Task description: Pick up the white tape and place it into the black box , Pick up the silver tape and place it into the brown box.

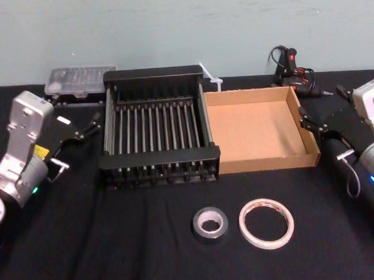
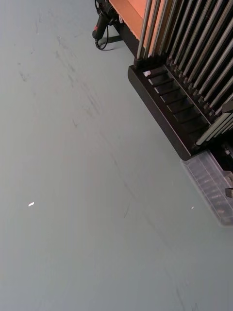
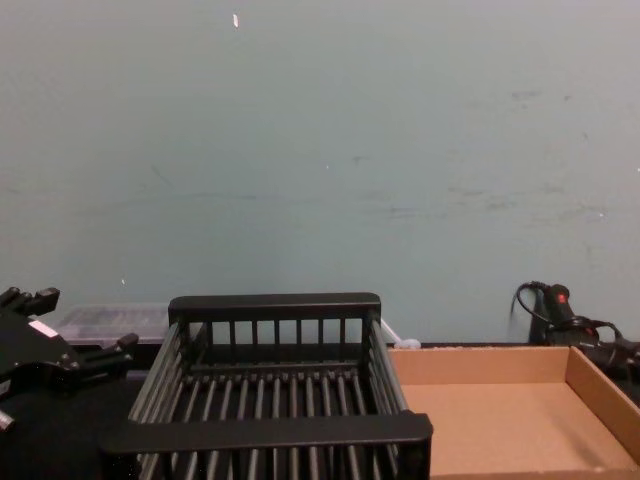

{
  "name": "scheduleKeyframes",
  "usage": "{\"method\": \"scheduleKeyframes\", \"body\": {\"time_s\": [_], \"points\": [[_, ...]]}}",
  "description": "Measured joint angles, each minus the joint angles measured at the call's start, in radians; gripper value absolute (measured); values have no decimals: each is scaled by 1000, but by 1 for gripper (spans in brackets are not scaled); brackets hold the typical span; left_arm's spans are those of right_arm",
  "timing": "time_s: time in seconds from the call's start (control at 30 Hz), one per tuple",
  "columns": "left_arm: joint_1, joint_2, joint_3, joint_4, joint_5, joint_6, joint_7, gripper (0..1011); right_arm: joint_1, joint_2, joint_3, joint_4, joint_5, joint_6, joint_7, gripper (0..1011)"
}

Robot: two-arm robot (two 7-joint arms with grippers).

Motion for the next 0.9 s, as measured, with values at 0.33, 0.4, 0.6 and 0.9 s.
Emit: {"method": "scheduleKeyframes", "body": {"time_s": [0.33,0.4,0.6,0.9], "points": [[0,0,0,0,0,0,0,1001,0,0,0,0,0,0,0,1002],[0,0,0,0,0,0,0,1001,0,0,0,0,0,0,0,1002],[0,0,0,0,0,0,0,1001,0,0,0,0,0,0,0,1002],[0,0,0,0,0,0,0,1001,0,0,0,0,0,0,0,1002]]}}
